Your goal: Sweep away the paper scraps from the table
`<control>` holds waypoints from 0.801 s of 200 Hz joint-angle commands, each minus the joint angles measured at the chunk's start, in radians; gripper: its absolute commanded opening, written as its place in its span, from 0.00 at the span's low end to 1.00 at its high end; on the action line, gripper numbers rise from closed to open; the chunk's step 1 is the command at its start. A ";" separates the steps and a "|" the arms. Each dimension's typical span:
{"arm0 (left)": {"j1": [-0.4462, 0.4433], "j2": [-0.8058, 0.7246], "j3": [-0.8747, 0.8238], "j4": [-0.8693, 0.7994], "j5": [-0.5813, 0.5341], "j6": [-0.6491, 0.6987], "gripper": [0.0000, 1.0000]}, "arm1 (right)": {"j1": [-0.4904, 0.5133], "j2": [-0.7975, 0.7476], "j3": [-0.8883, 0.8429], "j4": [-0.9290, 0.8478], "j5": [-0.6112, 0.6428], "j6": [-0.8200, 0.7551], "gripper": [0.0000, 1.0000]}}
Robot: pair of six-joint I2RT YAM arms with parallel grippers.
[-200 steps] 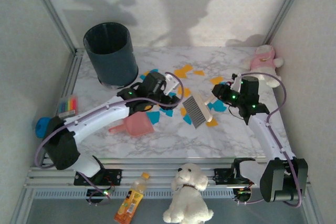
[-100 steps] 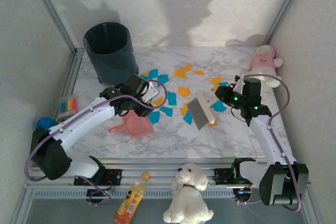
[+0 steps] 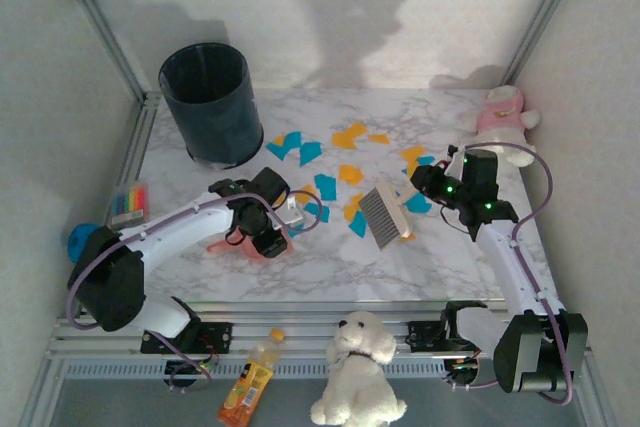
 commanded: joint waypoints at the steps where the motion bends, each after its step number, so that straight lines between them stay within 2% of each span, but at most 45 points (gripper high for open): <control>1: -0.033 -0.005 -0.040 0.027 -0.002 0.027 0.46 | -0.007 -0.018 0.004 -0.002 0.001 -0.007 0.04; 22: -0.044 -0.008 -0.072 0.059 -0.016 0.040 0.43 | -0.007 -0.015 0.005 -0.002 0.000 -0.005 0.04; 118: -0.054 0.031 -0.131 0.140 -0.078 0.061 0.45 | -0.009 -0.010 0.007 -0.008 -0.009 -0.006 0.04; 160: -0.057 0.062 -0.148 0.164 -0.096 0.061 0.41 | -0.009 -0.013 0.005 -0.010 -0.009 -0.007 0.04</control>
